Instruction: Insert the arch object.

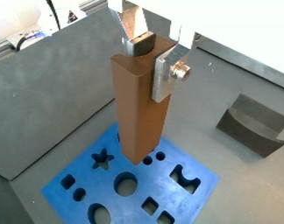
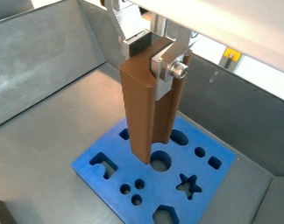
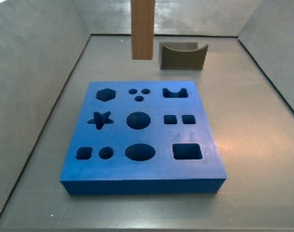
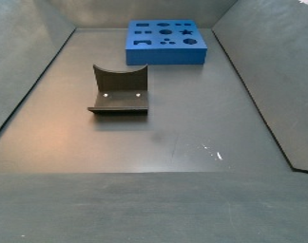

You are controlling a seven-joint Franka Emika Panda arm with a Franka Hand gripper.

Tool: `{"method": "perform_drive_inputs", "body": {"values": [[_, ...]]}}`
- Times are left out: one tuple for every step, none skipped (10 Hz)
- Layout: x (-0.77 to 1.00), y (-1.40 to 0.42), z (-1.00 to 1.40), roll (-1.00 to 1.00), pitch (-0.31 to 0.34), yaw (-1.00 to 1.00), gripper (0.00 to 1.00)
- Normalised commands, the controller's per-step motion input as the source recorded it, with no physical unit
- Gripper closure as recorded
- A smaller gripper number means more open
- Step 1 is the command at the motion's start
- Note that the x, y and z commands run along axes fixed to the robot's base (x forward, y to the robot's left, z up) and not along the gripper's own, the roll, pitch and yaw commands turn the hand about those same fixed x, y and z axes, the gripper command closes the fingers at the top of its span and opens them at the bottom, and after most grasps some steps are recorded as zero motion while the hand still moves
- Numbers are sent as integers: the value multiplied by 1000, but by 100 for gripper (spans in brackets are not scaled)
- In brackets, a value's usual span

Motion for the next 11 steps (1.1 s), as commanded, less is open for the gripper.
{"method": "perform_drive_inputs", "body": {"values": [[1000,54,-437,324,-47,-166,100],[1000,74,-409,301,-44,-149,100],[957,40,-457,346,-47,-274,100],[440,0,-260,329,-30,-740,100],[314,0,-166,253,-43,-843,100],[194,37,-60,150,-63,-920,100],[249,20,123,0,0,-854,100],[334,149,0,20,16,-714,100],[246,194,-171,81,116,-691,100],[126,137,-129,0,33,-889,100],[74,117,-186,0,46,-917,100]]}}
